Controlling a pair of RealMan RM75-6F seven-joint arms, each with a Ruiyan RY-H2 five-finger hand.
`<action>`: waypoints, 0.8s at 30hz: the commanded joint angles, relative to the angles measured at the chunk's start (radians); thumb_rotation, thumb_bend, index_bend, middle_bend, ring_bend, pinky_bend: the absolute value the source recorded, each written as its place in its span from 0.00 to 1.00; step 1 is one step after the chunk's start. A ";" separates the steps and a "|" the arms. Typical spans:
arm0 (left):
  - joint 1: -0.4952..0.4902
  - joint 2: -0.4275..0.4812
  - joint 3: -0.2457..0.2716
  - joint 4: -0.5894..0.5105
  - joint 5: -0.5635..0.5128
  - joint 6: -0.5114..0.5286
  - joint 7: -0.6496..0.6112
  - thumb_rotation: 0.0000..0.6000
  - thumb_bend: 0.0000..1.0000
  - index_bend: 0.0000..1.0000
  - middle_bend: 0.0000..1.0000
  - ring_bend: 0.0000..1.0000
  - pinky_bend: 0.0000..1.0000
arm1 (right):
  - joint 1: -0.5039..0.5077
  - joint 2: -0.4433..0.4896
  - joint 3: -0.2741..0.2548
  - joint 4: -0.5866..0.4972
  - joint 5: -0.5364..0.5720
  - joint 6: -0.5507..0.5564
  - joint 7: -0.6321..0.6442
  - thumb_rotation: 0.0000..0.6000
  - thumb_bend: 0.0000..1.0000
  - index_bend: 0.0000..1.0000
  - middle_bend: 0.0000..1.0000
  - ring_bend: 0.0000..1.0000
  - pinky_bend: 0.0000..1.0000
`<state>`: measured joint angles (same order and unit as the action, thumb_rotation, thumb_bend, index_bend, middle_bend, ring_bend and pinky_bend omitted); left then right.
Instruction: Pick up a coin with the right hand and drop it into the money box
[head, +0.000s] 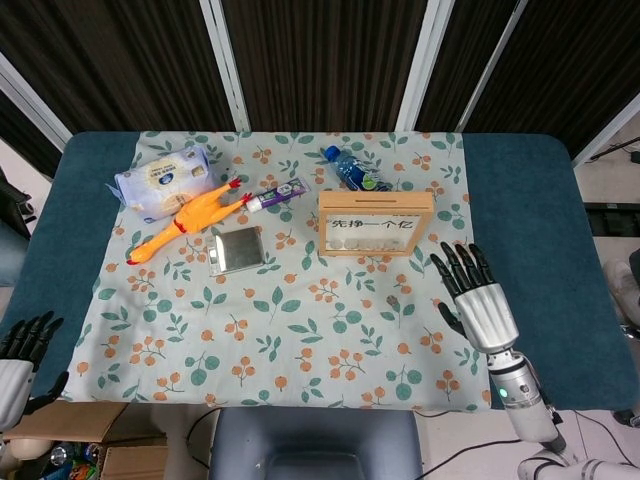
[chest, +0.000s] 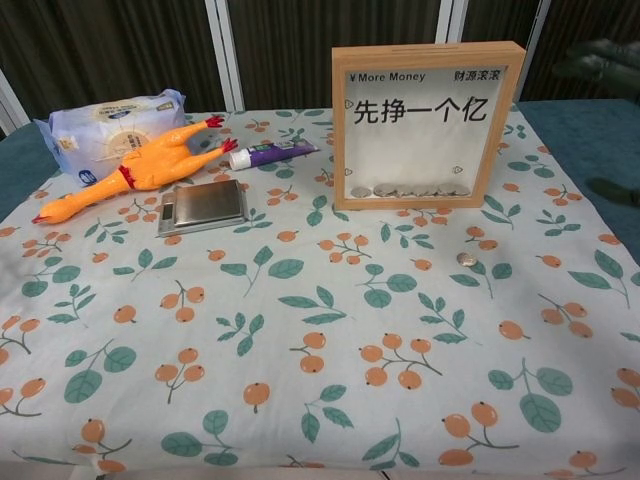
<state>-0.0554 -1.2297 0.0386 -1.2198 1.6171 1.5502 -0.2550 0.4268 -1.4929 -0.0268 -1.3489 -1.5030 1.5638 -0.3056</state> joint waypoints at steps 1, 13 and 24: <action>0.002 -0.002 0.001 0.005 -0.001 0.001 -0.002 1.00 0.36 0.00 0.00 0.00 0.00 | -0.033 -0.077 -0.011 0.091 0.045 -0.087 0.002 1.00 0.46 0.00 0.00 0.00 0.00; 0.001 -0.012 0.001 0.026 -0.012 -0.014 -0.014 1.00 0.36 0.00 0.00 0.00 0.00 | -0.005 -0.247 0.068 0.236 0.084 -0.194 -0.055 1.00 0.46 0.00 0.00 0.00 0.00; 0.004 -0.011 0.001 0.037 -0.023 -0.023 -0.027 1.00 0.36 0.00 0.00 0.00 0.00 | 0.028 -0.351 0.117 0.355 0.103 -0.270 -0.033 1.00 0.46 0.00 0.00 0.00 0.00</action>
<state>-0.0519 -1.2400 0.0392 -1.1843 1.5950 1.5289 -0.2810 0.4513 -1.8374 0.0856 -1.0007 -1.4034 1.3002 -0.3410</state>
